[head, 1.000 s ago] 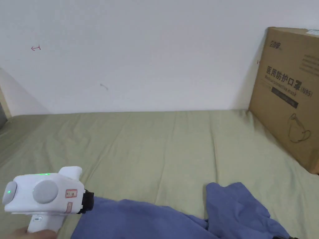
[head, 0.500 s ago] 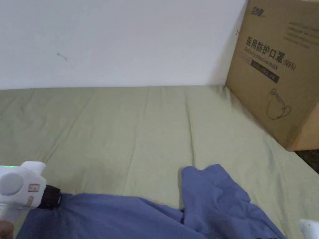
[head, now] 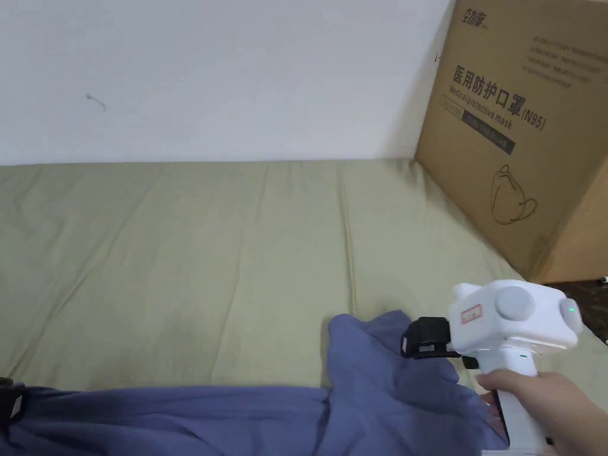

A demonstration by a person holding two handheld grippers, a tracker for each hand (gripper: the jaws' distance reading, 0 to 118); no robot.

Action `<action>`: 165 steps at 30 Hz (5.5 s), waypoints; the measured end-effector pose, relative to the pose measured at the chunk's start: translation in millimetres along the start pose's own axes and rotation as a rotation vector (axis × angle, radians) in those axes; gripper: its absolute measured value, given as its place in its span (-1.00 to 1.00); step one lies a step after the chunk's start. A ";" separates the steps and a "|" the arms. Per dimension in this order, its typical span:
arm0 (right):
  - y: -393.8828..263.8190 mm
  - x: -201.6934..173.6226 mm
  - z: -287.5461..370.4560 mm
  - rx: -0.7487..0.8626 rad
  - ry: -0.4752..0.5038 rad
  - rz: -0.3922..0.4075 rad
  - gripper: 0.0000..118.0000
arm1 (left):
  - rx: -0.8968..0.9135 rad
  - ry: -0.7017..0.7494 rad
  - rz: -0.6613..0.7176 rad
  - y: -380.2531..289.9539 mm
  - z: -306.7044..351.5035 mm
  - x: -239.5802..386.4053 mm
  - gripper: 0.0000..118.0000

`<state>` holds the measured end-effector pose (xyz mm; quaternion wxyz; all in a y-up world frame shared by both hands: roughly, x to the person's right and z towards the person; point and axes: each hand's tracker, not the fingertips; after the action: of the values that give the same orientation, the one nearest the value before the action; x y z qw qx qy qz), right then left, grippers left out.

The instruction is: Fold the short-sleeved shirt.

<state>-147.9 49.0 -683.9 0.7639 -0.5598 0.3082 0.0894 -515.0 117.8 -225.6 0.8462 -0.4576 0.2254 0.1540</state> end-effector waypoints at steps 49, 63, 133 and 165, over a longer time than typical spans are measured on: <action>60.6 -104.1 532.0 0.953 -0.006 0.121 -1.00 | 0.694 0.081 0.150 129.7 356.7 -1.2 -0.97; 163.5 -155.2 485.6 1.144 -0.127 0.146 -1.00 | 0.880 0.223 0.162 235.1 280.1 -20.8 -0.97; -340.2 -24.3 270.5 0.445 0.137 0.001 -1.00 | 0.261 -0.072 0.242 -240.6 223.8 79.4 -0.98; -371.8 65.5 189.0 0.031 -0.073 -0.067 0.77 | 0.007 -0.008 0.284 -280.2 178.3 46.3 -0.95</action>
<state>153.3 74.6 -389.1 0.7858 -0.5544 0.2624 0.0793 -301.9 121.2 33.3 0.8182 -0.4177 0.2851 0.2733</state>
